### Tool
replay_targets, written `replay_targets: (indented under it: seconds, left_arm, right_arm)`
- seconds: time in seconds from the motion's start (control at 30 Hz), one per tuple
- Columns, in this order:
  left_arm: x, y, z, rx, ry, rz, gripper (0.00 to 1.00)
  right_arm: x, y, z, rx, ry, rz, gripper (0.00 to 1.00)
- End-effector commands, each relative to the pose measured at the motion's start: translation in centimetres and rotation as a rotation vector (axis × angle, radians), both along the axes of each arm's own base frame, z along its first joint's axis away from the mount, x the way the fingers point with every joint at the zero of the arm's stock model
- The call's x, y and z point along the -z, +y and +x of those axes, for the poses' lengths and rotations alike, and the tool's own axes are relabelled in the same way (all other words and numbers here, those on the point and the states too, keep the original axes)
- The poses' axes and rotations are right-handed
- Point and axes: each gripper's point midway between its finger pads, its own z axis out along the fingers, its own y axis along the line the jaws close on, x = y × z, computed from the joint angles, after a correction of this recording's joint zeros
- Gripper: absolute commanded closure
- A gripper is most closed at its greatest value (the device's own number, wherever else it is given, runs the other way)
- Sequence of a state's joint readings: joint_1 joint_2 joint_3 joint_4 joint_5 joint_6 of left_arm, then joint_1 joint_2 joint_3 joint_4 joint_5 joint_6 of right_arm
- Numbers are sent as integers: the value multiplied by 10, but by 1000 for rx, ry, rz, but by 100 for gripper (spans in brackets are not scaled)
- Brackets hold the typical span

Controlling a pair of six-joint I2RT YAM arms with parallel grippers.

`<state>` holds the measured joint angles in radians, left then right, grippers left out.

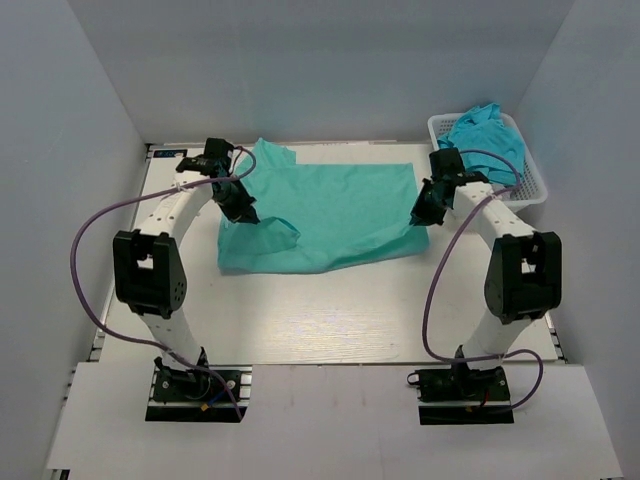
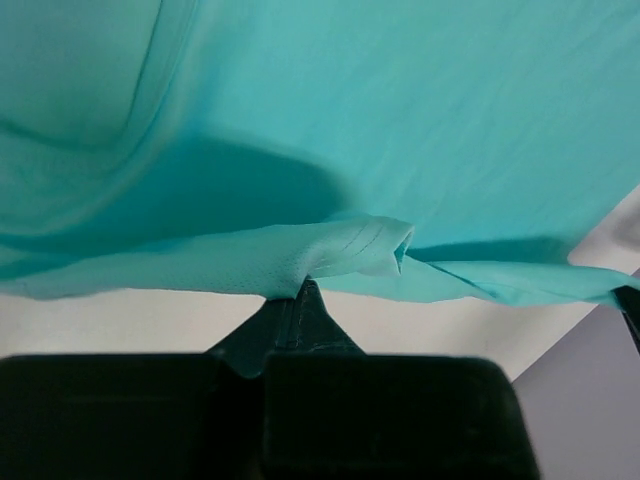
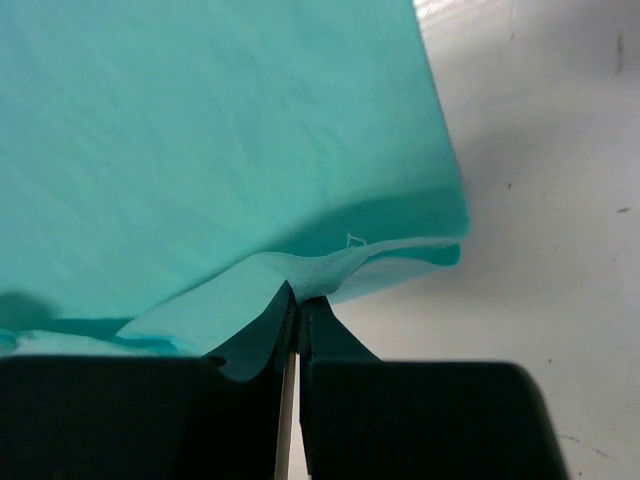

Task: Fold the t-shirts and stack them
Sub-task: Fold the flattened tshirt in 1/3 of the way

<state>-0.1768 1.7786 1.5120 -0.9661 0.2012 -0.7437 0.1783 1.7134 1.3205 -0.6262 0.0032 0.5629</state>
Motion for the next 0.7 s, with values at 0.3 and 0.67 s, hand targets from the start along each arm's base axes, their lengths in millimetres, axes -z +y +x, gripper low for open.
replay_targets:
  seconds: [0.3, 0.67]
  left_arm:
    - [-7, 3, 108, 103, -225, 22, 100]
    - [13, 27, 178, 31, -291, 82, 48]
  right_arm:
    - [6, -30, 47, 55, 58, -92, 100]
    - [4, -28, 96, 58, -24, -52, 45]
